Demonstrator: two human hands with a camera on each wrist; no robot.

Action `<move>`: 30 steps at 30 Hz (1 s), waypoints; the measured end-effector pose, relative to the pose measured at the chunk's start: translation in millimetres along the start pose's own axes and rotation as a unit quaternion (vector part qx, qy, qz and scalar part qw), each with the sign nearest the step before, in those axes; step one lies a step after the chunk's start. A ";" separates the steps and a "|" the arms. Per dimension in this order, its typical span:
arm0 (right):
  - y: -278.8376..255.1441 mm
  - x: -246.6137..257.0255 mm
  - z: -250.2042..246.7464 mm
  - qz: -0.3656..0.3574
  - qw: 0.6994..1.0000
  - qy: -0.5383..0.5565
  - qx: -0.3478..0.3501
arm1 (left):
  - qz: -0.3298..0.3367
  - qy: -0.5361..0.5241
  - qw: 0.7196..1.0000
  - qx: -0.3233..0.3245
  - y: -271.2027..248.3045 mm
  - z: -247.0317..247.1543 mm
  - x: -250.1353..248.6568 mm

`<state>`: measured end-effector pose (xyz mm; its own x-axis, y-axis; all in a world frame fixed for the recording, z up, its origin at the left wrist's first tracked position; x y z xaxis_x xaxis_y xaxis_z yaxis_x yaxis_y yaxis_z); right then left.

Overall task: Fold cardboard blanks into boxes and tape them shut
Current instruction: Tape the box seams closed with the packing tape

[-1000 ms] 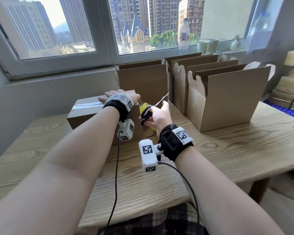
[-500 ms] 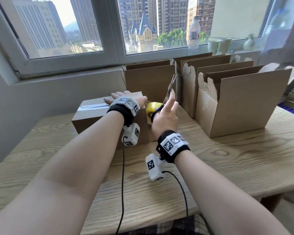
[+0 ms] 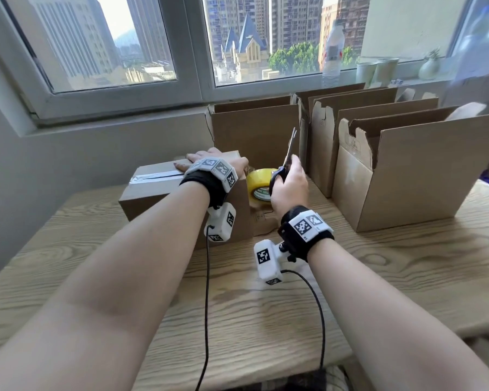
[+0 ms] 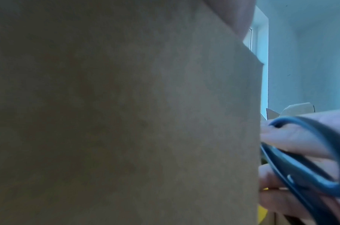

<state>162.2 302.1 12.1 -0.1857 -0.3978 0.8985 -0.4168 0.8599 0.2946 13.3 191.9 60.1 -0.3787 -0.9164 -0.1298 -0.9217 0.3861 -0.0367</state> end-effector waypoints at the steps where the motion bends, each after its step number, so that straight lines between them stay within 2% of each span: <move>1: -0.5 -0.2 -0.6 -0.005 1.000 0.023 -0.007 | 0.001 0.000 1.000 -0.001 -0.5 -0.4 -0.3; 4: -4.2 -2.5 4.6 -0.017 0.996 0.083 0.008 | 0.001 0.001 1.000 -0.006 -2.8 -1.4 0.2; 7: -10.5 -8.4 14.4 0.032 0.980 0.186 0.066 | 0.003 -0.002 1.000 -0.009 -3.0 -2.2 0.9; 10: -16.9 -14.6 21.7 0.112 0.935 0.317 0.111 | 0.004 -0.001 1.000 -0.013 -3.8 -2.9 0.8; 12: -21.6 -15.6 19.9 0.155 0.908 0.367 0.129 | 0.002 0.001 1.000 -0.015 -4.6 -3.1 0.5; 16: -37.6 -9.4 9.7 0.200 0.878 0.398 0.178 | 0.002 0.001 1.000 -0.012 -5.6 -3.3 -0.2; 20: -58.1 -2.2 5.5 0.254 0.814 0.470 0.229 | 0.006 -0.008 1.000 -0.016 -7.1 -4.7 0.4; 21: -62.2 -1.0 4.1 0.257 0.806 0.477 0.236 | 0.006 -0.012 1.000 -0.016 -8.2 -5.0 0.6; 26: -81.1 4.4 -2.4 0.260 0.800 0.463 0.278 | 0.009 -0.020 1.000 -0.015 -13.8 -6.4 1.3; 30: -87.7 5.3 -1.0 0.266 0.797 0.464 0.282 | 0.011 -0.025 0.999 -0.023 -13.3 -5.9 2.5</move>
<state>198.7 224.9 -8.7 0.1589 0.6073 0.7784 -0.8811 0.4430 -0.1658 24.2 183.9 66.1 -0.3957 -0.9005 -0.1801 -0.9163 0.4003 0.0121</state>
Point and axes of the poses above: each hand's wrist, its own y-axis towards the middle knuckle, its own z-axis out of the palm, x = y × z, the point moved 7 cm from there along y, towards the middle knuckle, and after that the axes turned 5 degrees about z, right-handed, at the moved point
